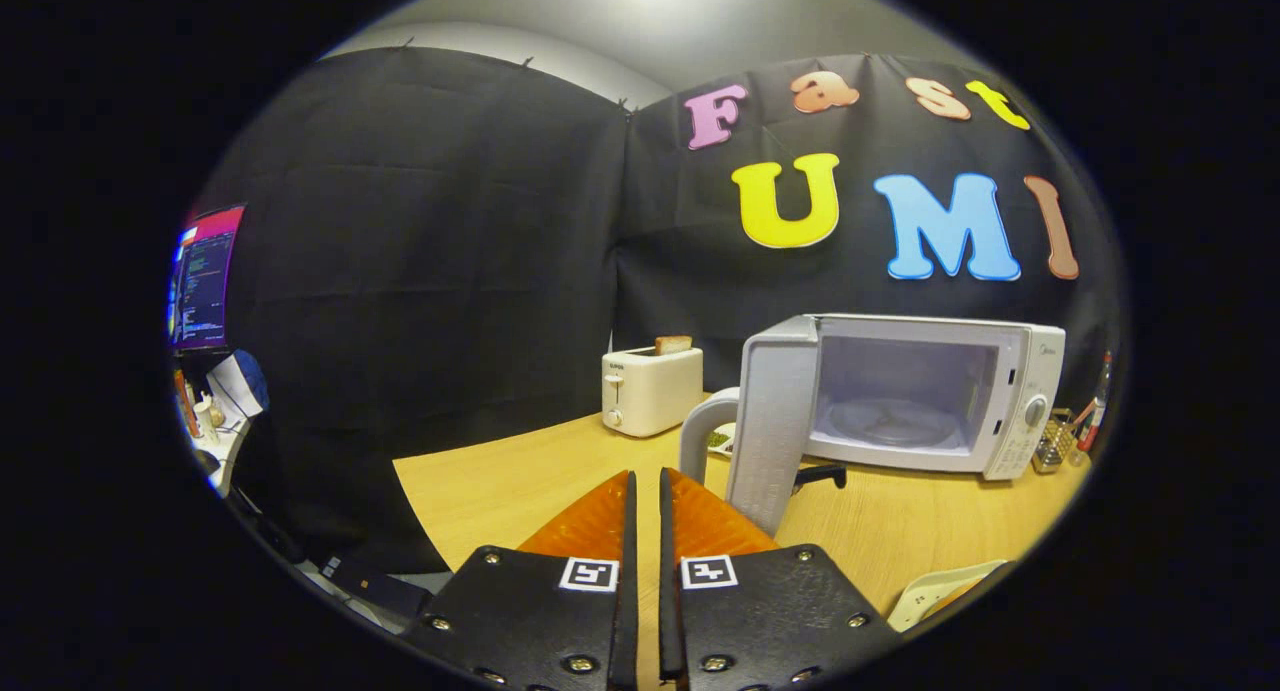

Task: Open the microwave, put the food inside, and close the microwave door.

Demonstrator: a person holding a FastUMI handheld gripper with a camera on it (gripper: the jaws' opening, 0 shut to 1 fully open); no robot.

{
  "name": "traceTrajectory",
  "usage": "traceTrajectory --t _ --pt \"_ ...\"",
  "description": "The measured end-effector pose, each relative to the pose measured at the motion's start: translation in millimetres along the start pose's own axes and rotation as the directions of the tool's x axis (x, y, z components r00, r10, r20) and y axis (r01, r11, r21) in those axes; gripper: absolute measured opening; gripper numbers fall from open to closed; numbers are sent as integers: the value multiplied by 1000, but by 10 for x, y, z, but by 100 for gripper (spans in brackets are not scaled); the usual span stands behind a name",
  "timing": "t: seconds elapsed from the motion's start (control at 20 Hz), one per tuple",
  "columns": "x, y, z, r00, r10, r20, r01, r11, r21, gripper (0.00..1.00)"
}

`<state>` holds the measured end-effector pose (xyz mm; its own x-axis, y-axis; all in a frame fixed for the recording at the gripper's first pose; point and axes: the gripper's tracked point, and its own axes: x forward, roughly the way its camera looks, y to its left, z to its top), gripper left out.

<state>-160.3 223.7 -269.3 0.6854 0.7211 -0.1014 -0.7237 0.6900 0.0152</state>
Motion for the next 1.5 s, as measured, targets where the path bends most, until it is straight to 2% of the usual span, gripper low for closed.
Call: traceTrajectory --t 0.15,0.25,0.3,0.4,0.5,0.55,0.7,0.75,0.85,1.0,1.2,1.4,1.5 --pt "-214 -163 37 1000 -6 11 6 1000 -6 9" --pt "-340 -197 21 999 38 -4 -38 999 22 12" --pt "-425 -249 -4 998 53 -17 -52 998 45 35" --pt "-596 -456 -71 998 37 -44 -34 997 64 53" --pt "-745 -704 -154 997 -17 -73 21 998 55 69" --pt "-837 -843 -191 995 -52 -81 55 998 42 71" --pt "-1097 -1193 -355 986 -131 -99 127 991 -42 88" --pt "-1172 -1316 -428 982 -154 -113 146 987 -72 88" --pt "-1328 -1502 -554 974 -184 -135 168 978 -123 96" --pt "-1553 -1766 -793 959 -216 -182 190 970 -149 95" --pt "-1727 -2096 -1095 937 -239 -256 226 971 -78 96" --pt "-1744 -2143 -1428 926 -153 -344 187 980 69 96" --pt "-1745 -2241 -1532 912 -161 -377 206 975 81 96"
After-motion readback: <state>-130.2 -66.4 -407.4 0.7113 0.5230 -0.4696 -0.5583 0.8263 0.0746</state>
